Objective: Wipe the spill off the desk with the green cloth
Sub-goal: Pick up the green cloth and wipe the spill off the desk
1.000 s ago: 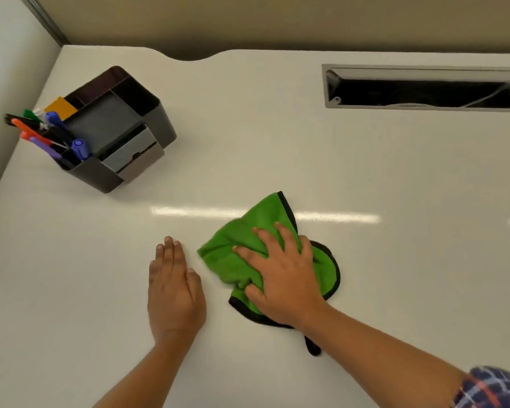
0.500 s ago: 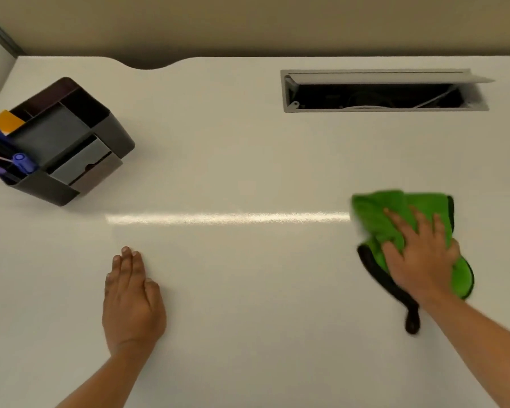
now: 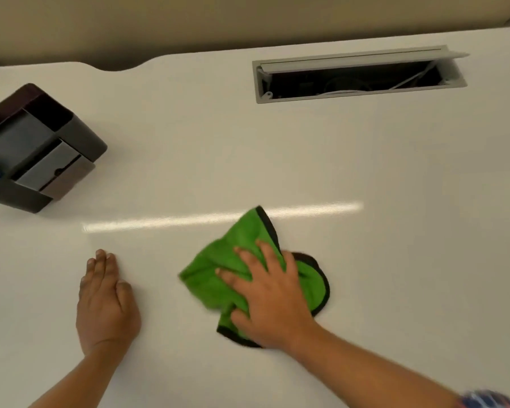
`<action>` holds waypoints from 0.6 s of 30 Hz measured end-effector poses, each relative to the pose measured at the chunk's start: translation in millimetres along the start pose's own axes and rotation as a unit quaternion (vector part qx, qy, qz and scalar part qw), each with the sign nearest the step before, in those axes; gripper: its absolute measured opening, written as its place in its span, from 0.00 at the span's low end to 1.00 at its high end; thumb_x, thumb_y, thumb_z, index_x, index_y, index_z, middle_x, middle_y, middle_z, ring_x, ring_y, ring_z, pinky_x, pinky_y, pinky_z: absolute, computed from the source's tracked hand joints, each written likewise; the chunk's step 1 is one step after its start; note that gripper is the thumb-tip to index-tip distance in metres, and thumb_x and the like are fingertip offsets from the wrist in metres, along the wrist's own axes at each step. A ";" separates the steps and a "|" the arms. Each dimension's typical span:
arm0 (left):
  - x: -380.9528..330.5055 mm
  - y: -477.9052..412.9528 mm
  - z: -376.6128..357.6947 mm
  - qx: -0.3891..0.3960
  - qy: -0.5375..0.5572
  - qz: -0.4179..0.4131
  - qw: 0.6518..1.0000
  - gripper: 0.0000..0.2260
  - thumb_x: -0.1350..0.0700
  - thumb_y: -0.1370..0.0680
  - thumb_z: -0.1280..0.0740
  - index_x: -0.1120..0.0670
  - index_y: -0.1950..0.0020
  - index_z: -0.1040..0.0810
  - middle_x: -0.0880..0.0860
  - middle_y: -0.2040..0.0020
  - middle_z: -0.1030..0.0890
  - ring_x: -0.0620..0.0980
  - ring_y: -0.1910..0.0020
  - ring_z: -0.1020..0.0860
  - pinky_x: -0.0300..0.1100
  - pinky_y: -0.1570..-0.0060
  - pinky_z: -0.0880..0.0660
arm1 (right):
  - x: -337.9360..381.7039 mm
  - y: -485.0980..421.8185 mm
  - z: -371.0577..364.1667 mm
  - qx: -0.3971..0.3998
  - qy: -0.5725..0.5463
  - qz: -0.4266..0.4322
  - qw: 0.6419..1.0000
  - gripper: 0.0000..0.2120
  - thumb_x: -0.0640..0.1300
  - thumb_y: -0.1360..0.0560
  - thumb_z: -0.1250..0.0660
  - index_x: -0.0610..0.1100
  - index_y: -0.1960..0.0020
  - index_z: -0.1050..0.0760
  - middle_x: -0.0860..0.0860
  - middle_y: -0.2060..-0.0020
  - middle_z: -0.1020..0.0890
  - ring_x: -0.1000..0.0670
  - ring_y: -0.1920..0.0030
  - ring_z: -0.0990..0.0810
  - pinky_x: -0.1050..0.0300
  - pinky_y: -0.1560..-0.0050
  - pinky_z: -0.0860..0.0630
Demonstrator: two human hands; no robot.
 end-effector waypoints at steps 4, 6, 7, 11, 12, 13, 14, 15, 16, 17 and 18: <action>6.1 -1.5 -4.0 -0.001 -0.007 0.003 1.000 0.28 0.53 0.24 0.55 0.59 0.24 0.41 0.56 0.22 0.42 0.52 0.23 0.47 0.48 0.25 0.51 | -46.1 111.7 -8.3 0.029 -0.021 -0.067 0.997 0.37 0.66 0.39 0.32 0.65 0.29 0.31 0.52 0.27 0.28 0.39 0.26 0.35 0.31 0.33 0.38; 7.8 -2.4 -5.0 -0.001 -0.010 0.004 1.000 0.28 0.53 0.24 0.54 0.59 0.24 0.41 0.55 0.22 0.42 0.52 0.23 0.47 0.47 0.25 0.51 | -93.0 148.2 0.5 0.029 -0.019 -0.134 0.990 0.40 0.65 0.43 0.32 0.65 0.30 0.28 0.49 0.29 0.25 0.39 0.28 0.32 0.32 0.37 0.34; 8.0 -2.8 -5.5 -0.001 -0.012 0.005 1.000 0.28 0.53 0.24 0.54 0.59 0.24 0.40 0.56 0.22 0.42 0.53 0.23 0.47 0.47 0.25 0.51 | -119.9 159.4 7.5 0.023 -0.013 -0.176 0.984 0.39 0.65 0.43 0.33 0.64 0.30 0.29 0.48 0.29 0.24 0.37 0.29 0.31 0.33 0.38 0.34; 7.9 -3.4 -4.7 -0.009 -0.008 0.006 1.000 0.28 0.54 0.24 0.54 0.60 0.24 0.40 0.56 0.22 0.41 0.53 0.23 0.47 0.47 0.25 0.51 | -219.0 152.2 42.1 -0.049 0.020 -0.342 0.938 0.34 0.61 0.34 0.41 0.57 0.28 0.30 0.42 0.28 0.28 0.34 0.29 0.34 0.29 0.37 0.34; 7.9 -2.9 -4.9 -0.010 -0.008 0.005 1.000 0.28 0.54 0.24 0.54 0.60 0.24 0.40 0.56 0.22 0.41 0.52 0.23 0.47 0.47 0.25 0.51 | -238.8 140.6 49.5 -0.076 0.029 -0.375 0.923 0.33 0.61 0.31 0.43 0.57 0.27 0.30 0.42 0.28 0.30 0.35 0.29 0.35 0.29 0.36 0.35; 7.8 -2.7 -5.5 -0.010 -0.009 0.005 1.000 0.28 0.53 0.24 0.54 0.60 0.24 0.40 0.56 0.22 0.41 0.52 0.23 0.47 0.47 0.25 0.51 | -256.2 124.8 56.4 -0.097 0.033 -0.405 0.909 0.31 0.61 0.29 0.45 0.58 0.27 0.31 0.42 0.27 0.31 0.35 0.29 0.37 0.28 0.35 0.36; 8.1 -2.9 -5.8 -0.010 -0.009 0.006 1.000 0.28 0.53 0.24 0.54 0.59 0.24 0.40 0.56 0.22 0.41 0.52 0.23 0.47 0.47 0.25 0.51 | -270.8 105.1 62.3 -0.113 0.033 -0.430 0.895 0.31 0.62 0.28 0.46 0.58 0.26 0.32 0.42 0.26 0.32 0.36 0.28 0.38 0.28 0.34 0.38; 8.6 -3.2 -6.0 -0.010 -0.010 0.007 1.000 0.28 0.53 0.24 0.54 0.59 0.24 0.40 0.55 0.22 0.41 0.51 0.23 0.47 0.47 0.25 0.51 | -281.5 83.7 66.9 -0.123 0.031 -0.449 0.885 0.31 0.63 0.28 0.48 0.59 0.26 0.33 0.42 0.25 0.34 0.36 0.27 0.39 0.27 0.33 0.40; 8.9 -3.6 -6.3 -0.011 -0.011 0.007 1.000 0.28 0.53 0.24 0.54 0.59 0.24 0.40 0.55 0.22 0.41 0.51 0.23 0.47 0.47 0.25 0.51 | -288.0 60.9 70.5 -0.127 0.028 -0.462 0.877 0.32 0.64 0.28 0.49 0.59 0.25 0.35 0.42 0.24 0.35 0.35 0.26 0.41 0.27 0.32 0.42; 9.2 -3.7 -6.8 -0.011 -0.011 0.008 1.000 0.28 0.53 0.24 0.54 0.59 0.24 0.40 0.55 0.22 0.41 0.51 0.23 0.47 0.47 0.25 0.51 | -289.8 38.5 72.4 -0.124 0.026 -0.469 0.874 0.33 0.65 0.28 0.50 0.59 0.25 0.36 0.41 0.23 0.37 0.34 0.25 0.42 0.26 0.31 0.44; 9.3 -3.8 -7.0 -0.012 -0.011 0.009 1.000 0.28 0.53 0.24 0.54 0.59 0.24 0.40 0.55 0.22 0.41 0.50 0.23 0.47 0.47 0.25 0.50 | -286.9 16.6 73.5 -0.116 0.025 -0.469 0.875 0.34 0.66 0.29 0.51 0.59 0.24 0.38 0.41 0.23 0.38 0.33 0.24 0.44 0.25 0.30 0.47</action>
Point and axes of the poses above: each hand's wrist, its own y-axis away from the middle knuckle, its own z-axis out of the back of the hand, x = y × z, the point moved 5 cm from there along -y, towards the middle knuckle
